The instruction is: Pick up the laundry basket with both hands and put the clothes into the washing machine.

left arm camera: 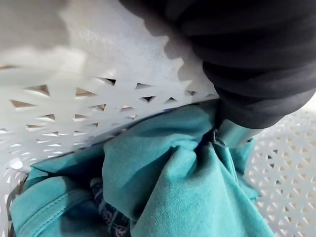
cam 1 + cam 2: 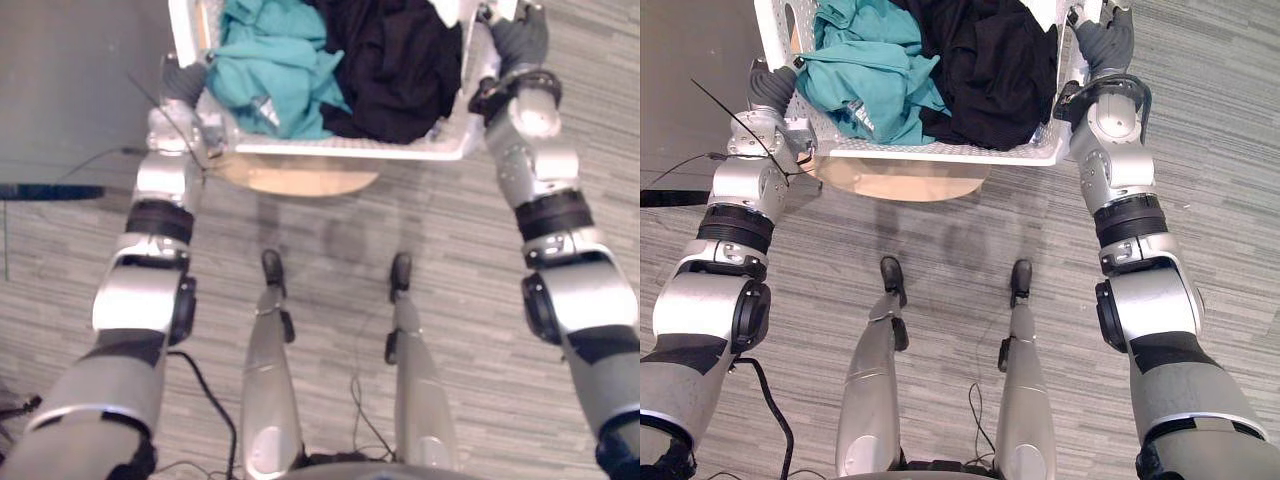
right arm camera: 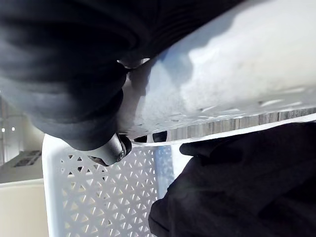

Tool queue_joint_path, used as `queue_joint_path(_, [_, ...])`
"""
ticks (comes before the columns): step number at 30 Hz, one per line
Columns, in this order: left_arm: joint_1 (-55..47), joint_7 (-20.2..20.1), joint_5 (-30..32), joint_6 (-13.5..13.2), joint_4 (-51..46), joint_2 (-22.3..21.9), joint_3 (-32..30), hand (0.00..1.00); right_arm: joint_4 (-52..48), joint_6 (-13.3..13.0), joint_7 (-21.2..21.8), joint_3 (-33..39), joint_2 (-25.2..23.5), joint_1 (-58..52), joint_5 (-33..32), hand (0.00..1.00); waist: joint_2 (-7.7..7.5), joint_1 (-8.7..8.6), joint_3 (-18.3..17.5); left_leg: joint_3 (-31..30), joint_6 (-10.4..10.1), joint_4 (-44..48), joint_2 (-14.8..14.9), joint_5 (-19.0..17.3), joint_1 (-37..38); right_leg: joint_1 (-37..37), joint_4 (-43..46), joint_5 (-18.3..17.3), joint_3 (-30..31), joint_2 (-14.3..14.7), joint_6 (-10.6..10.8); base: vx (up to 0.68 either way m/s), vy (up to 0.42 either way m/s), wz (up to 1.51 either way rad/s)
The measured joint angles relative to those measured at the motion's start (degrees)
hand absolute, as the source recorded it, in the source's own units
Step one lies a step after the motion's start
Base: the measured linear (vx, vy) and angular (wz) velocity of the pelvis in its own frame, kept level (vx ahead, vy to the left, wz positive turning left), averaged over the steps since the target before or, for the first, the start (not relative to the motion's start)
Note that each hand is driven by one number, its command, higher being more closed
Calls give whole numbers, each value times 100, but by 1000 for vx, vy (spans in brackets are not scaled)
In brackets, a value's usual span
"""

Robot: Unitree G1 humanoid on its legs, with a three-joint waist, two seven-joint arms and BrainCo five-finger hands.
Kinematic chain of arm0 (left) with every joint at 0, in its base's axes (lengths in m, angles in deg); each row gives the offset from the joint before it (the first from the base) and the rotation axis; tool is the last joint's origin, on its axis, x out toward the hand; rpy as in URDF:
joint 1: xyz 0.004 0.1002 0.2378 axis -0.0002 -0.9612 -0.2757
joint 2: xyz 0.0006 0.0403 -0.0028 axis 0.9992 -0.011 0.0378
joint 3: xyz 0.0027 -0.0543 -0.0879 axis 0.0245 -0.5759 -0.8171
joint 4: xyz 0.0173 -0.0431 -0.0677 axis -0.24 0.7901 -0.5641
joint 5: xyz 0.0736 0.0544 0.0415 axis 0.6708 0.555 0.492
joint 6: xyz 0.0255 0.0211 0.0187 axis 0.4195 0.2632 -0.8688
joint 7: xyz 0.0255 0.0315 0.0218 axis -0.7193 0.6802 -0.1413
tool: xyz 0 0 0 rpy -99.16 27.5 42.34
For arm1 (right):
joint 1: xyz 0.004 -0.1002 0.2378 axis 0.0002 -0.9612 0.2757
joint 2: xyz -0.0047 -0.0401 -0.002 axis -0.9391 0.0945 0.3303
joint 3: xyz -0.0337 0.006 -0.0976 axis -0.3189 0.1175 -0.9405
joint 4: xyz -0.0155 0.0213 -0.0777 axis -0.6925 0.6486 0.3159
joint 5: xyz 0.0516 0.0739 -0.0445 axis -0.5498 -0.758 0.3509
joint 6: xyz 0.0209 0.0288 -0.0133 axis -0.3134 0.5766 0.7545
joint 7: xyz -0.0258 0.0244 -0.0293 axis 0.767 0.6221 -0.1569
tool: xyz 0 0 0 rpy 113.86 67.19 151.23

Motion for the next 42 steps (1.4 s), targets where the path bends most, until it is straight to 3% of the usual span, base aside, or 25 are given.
queue_joint_path(5, [0, 0, 82, 1, -22, -1, -82, 100, 8, -16, -1, -18, -2, 37, 0, 100, 0, 5, 0, -58, -9, 0, -2, 10, -64, 0, -13, 0, -80, 9, -1, -51, 4, 5])
queue_joint_path(21, [6, 95, 115, 19, -375, 8, -209, 100, 74, -96, -5, -26, 14, 231, -55, 100, -3, 249, 1, -316, -17, -31, -8, 136, -290, 0, -34, -2, -394, 42, -3, -48, 4, 7])
queue_joint_path(22, [6, 96, 125, 24, -411, 9, -209, 0, 78, -96, -5, -26, 14, 241, -57, 0, -3, 256, 2, -334, -16, -31, -8, 142, -303, 0, -35, -2, -410, 44, -3, -39, 5, 7])
queue_joint_path(27, [43, 304, 144, 31, -431, 31, -456, 0, 208, -74, 135, -128, -17, 271, -200, 0, -16, 259, 9, -350, -13, -32, -5, 152, -316, 0, -37, -2, -426, 45, -3, -39, 5, 2])
queue_joint_path(35, [425, 732, 90, 46, -274, 92, -905, 0, 622, 318, 437, -281, -199, 313, -177, 0, -111, 258, 70, -370, -10, -59, -27, 202, -328, 2, -21, 1, -531, 40, -8, -34, 3, 3])
queue_joint_path(42, [650, 649, 31, -48, -278, 620, -1068, 0, 619, 557, 652, -275, 504, 315, -147, 0, -112, 253, 86, -373, -6, -12, -116, 200, -352, -17, 40, -17, -555, -13, -34, -44, 10, 4])
